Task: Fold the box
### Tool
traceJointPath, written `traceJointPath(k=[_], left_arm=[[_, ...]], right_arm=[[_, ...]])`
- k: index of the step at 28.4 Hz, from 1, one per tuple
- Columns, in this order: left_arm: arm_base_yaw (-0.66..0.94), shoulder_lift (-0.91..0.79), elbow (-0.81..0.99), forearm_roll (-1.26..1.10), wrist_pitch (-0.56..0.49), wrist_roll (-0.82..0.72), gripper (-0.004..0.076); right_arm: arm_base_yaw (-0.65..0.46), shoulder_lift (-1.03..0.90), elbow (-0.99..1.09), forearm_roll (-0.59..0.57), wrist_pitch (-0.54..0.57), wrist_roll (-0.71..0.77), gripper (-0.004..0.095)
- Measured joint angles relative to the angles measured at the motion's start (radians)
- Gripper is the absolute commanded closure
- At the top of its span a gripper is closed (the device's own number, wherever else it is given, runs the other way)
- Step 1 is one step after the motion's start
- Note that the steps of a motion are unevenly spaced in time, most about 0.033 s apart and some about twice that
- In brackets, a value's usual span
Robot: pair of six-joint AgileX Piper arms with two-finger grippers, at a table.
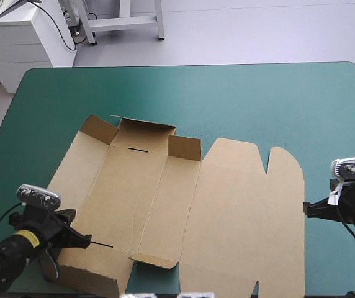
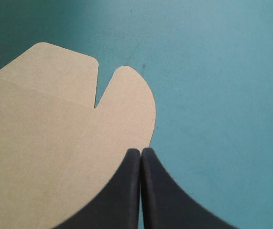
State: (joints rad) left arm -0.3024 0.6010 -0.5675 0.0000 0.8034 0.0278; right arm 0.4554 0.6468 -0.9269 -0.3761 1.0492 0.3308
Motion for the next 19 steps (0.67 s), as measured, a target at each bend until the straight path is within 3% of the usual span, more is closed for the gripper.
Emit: traceJointPath(k=[5, 11, 16, 19], left_arm=[[0.000, 0.198, -0.104, -0.024, -0.010, 0.011, 0.0731], [0.000, 0.467, -0.280, -0.043, 0.056, 0.046, 0.0731], [0.015, 0.591, -0.407, -0.052, 0.127, 0.066, 0.0731], [0.115, 0.628, -0.500, -0.059, 0.148, 0.071, 0.0731]], right_arm=[[0.000, 0.000, 0.010, 0.002, 0.001, 0.000, 0.0929], [-0.001, 0.000, 0.010, 0.002, 0.001, -0.002, 0.0929], [-0.001, 0.000, 0.010, 0.003, 0.001, -0.003, 0.0929], [-0.001, 0.000, 0.010, 0.009, 0.001, -0.013, 0.0929]])
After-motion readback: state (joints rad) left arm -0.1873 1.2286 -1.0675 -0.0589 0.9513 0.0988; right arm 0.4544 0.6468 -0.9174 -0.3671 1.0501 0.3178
